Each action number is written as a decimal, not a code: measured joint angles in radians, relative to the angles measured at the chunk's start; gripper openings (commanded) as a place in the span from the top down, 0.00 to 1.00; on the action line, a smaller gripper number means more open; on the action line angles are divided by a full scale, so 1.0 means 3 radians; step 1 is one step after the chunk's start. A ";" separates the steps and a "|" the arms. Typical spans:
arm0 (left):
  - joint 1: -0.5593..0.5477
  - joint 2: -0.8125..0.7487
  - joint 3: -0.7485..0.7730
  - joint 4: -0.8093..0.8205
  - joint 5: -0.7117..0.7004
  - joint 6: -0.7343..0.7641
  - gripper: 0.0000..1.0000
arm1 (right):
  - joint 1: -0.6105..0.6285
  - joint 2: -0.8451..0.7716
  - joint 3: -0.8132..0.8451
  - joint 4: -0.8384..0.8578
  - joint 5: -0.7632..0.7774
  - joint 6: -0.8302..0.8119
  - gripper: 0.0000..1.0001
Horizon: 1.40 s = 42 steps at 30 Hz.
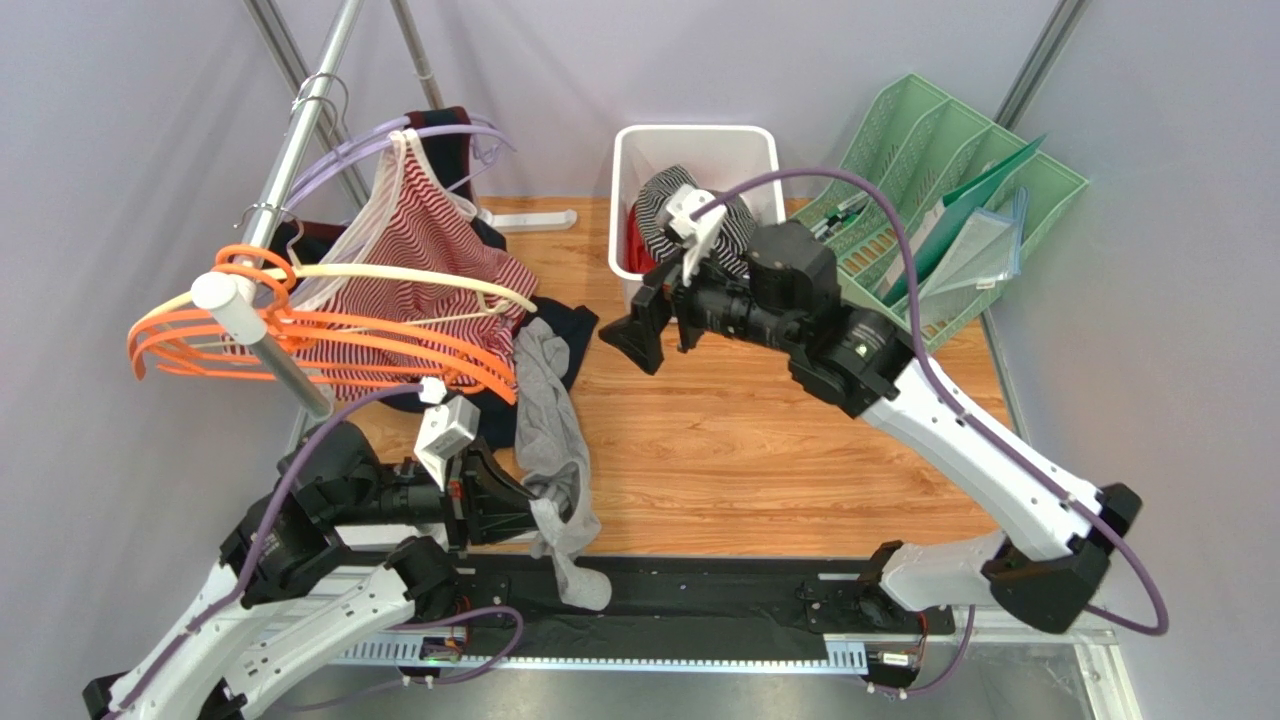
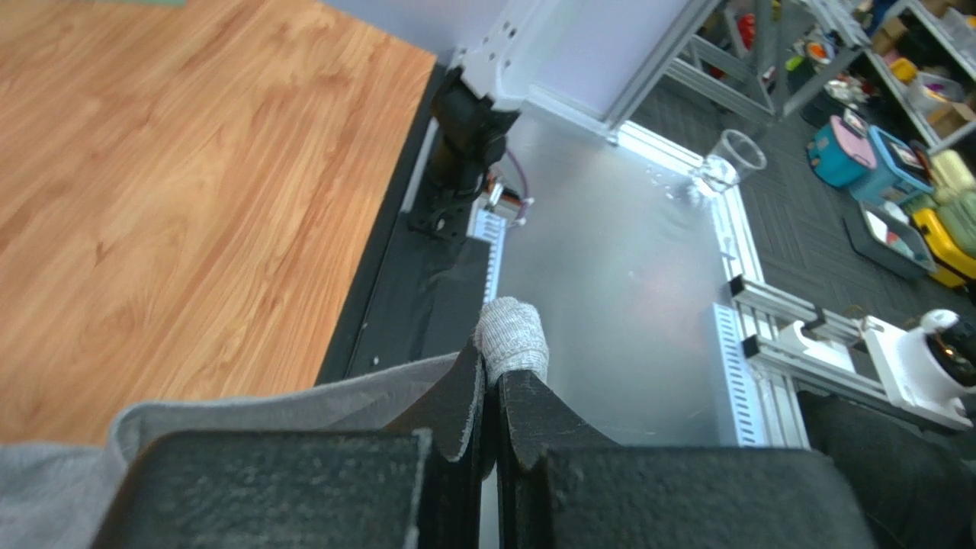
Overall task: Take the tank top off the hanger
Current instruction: Place the hanger at the clothesline, then pick up the tank top from the center of the board.
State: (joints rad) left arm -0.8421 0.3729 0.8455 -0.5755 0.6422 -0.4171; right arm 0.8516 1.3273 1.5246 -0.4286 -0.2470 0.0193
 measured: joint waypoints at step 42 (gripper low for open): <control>-0.0125 0.3670 0.3249 0.0111 -0.0730 0.0673 1.00 | -0.0057 -0.2570 -0.2024 -0.0806 0.1545 0.1249 0.00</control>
State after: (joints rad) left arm -0.8795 1.4738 1.8202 -0.5423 0.4232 -0.2153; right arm 0.8345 0.5564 0.9173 -0.6704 0.2165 0.3939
